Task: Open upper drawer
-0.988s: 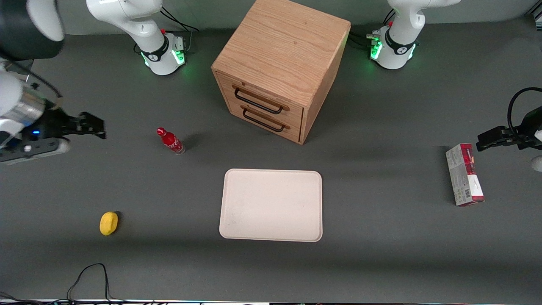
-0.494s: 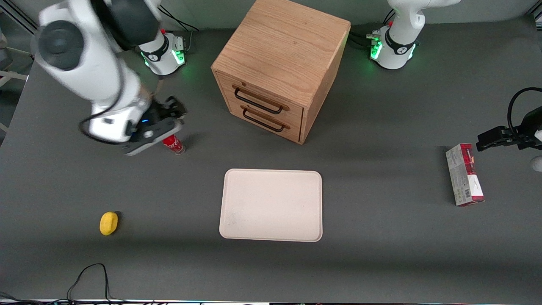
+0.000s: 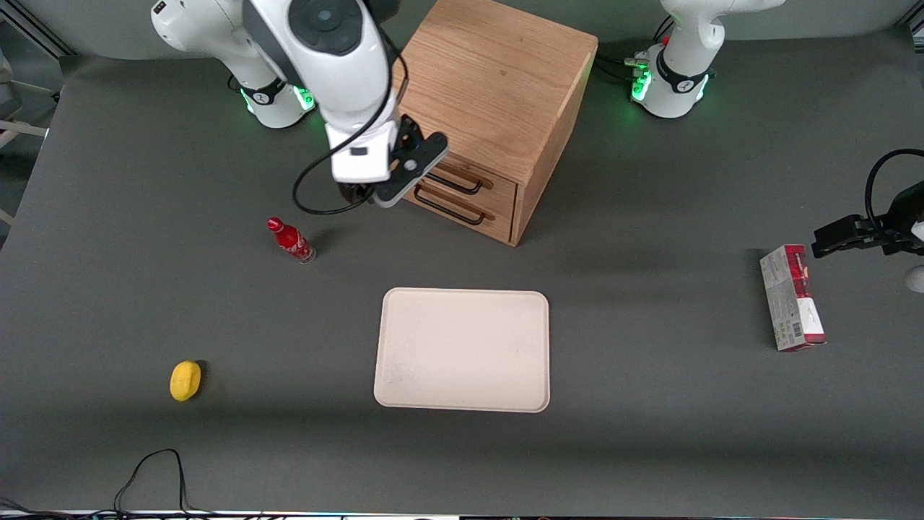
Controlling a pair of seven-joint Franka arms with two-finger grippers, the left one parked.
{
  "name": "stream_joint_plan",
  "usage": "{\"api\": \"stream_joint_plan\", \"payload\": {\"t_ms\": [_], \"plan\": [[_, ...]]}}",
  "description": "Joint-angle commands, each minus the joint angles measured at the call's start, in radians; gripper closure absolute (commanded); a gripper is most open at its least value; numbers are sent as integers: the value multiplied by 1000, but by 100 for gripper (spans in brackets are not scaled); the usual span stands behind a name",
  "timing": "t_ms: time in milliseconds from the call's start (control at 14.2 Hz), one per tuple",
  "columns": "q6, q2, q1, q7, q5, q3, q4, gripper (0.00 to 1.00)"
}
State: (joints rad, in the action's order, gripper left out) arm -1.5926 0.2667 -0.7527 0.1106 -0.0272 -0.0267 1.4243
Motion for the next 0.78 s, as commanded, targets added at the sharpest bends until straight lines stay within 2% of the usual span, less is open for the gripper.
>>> {"api": "stream_joint_plan", "payload": {"t_ms": [0, 141, 282, 565, 706], "plan": [[2, 12, -27, 95, -13, -9, -24, 0], [-3, 11, -23, 185, -16, -9, -21, 0], [-6, 9, -20, 254, -46, -12, -18, 0], [-6, 6, -17, 273, -118, -16, -15, 0], [-64, -10, -17, 310, -149, -16, 43, 0]]}}
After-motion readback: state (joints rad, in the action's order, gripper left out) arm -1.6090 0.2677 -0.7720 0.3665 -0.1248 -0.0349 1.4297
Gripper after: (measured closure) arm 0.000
